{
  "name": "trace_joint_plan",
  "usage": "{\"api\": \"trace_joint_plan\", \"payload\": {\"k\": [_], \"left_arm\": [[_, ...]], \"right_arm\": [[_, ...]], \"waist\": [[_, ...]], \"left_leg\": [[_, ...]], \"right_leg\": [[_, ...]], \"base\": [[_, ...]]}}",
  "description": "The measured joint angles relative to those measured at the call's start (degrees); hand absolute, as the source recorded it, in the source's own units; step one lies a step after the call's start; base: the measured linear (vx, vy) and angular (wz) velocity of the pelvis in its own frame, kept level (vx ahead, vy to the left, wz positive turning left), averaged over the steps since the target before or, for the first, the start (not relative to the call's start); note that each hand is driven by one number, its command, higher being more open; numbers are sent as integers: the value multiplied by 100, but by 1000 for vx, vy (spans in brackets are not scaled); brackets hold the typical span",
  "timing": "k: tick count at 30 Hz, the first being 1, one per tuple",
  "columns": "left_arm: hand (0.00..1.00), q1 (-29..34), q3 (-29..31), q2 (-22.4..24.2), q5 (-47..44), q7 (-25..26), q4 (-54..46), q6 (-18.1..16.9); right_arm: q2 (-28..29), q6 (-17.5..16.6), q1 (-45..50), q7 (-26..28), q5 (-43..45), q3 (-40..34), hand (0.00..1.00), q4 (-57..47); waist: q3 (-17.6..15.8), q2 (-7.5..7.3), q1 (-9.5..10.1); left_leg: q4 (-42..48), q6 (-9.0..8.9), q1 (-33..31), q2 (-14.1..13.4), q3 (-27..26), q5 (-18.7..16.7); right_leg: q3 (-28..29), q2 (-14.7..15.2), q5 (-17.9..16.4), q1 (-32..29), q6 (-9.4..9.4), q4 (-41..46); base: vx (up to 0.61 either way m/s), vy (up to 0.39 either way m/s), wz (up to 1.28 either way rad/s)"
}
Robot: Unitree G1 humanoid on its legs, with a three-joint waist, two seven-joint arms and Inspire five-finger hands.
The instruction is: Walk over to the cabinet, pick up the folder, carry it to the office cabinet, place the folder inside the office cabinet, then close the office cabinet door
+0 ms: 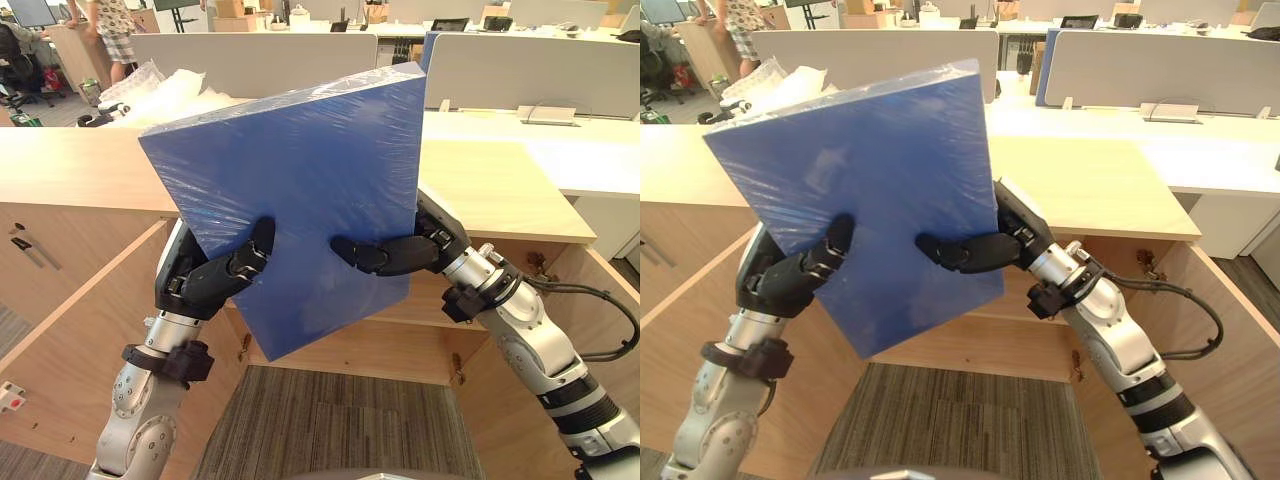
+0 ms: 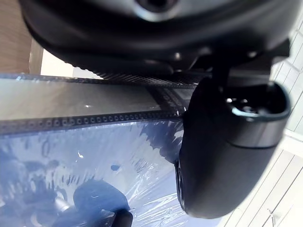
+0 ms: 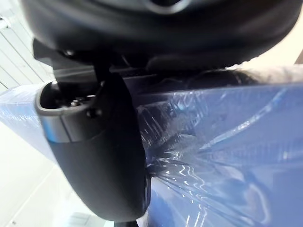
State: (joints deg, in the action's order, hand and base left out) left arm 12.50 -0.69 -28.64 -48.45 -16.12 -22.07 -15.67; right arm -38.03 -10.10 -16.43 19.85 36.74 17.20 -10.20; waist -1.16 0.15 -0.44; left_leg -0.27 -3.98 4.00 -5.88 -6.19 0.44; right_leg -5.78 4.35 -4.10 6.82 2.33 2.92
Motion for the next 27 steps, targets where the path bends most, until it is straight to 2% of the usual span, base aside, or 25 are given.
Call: {"api": "trace_joint_plan", "payload": {"k": [4,9,11,13,15,17,21,23,27], "left_arm": [[100,0,-3,-56,-98,-102,197,-109],[100,4,-503,-63,-308,-674,1174,-4],[100,-18,-860,-148,-296,-1003,1672,192],[100,-93,-1462,-172,-277,-1544,2531,568],[100,-168,-1889,-179,-154,-1876,3245,950],[100,-152,-2262,-183,190,-2058,3937,1108],[100,-149,-2818,-447,1293,-2028,5005,1142],[100,-156,-2958,-580,2100,-1883,5433,1137],[100,-186,-2874,-347,2962,-1506,6151,1112]], "right_arm": [[-61,-12,-86,-32,-158,-8,0,-86],[-79,-269,-292,-395,-1785,-155,0,-563],[-44,-311,-366,-395,-2154,-95,0,-765],[-12,-500,-427,-335,-2511,75,0,-885],[109,-651,-457,-336,-2745,236,0,-919],[200,-770,-480,-346,-3065,461,0,-934],[129,-937,-520,-502,-3965,1491,0,-629],[80,-923,-530,-543,-4707,2283,0,-23],[-105,-793,-509,-488,-5589,3051,0,984]], "waist": [[58,-19,3],[124,-28,6],[135,-26,4],[150,-34,-21],[159,-45,-35],[164,-54,-49],[166,-103,-86],[135,-172,-71],[59,-218,33]], "left_leg": [[0,6,0,0,-3,7],[-4,6,-14,-4,-61,8],[-5,6,-25,-9,-105,8],[-11,6,-39,-7,-143,8],[-11,7,-64,-17,-184,8],[-24,7,-64,-25,-245,7],[-37,6,-66,-45,-291,7],[-38,-2,-67,-56,-325,1],[-42,-5,-112,-37,-407,-1]], "right_leg": [[7,0,0,-1,1,-7],[88,-4,3,-53,5,-11],[136,-6,16,-86,27,-19],[177,-5,23,-134,36,-13],[223,-13,30,-187,47,-5],[291,-17,31,-223,48,-19],[354,-35,32,-261,49,-27],[400,-45,36,-279,54,-41],[475,-24,70,-373,78,-45]], "base": [[0,0,0],[-16,11,-7],[-12,18,-14],[-7,21,-9],[-2,20,-12],[3,17,-15],[0,15,-8],[-18,14,-7],[-18,34,-11]]}}
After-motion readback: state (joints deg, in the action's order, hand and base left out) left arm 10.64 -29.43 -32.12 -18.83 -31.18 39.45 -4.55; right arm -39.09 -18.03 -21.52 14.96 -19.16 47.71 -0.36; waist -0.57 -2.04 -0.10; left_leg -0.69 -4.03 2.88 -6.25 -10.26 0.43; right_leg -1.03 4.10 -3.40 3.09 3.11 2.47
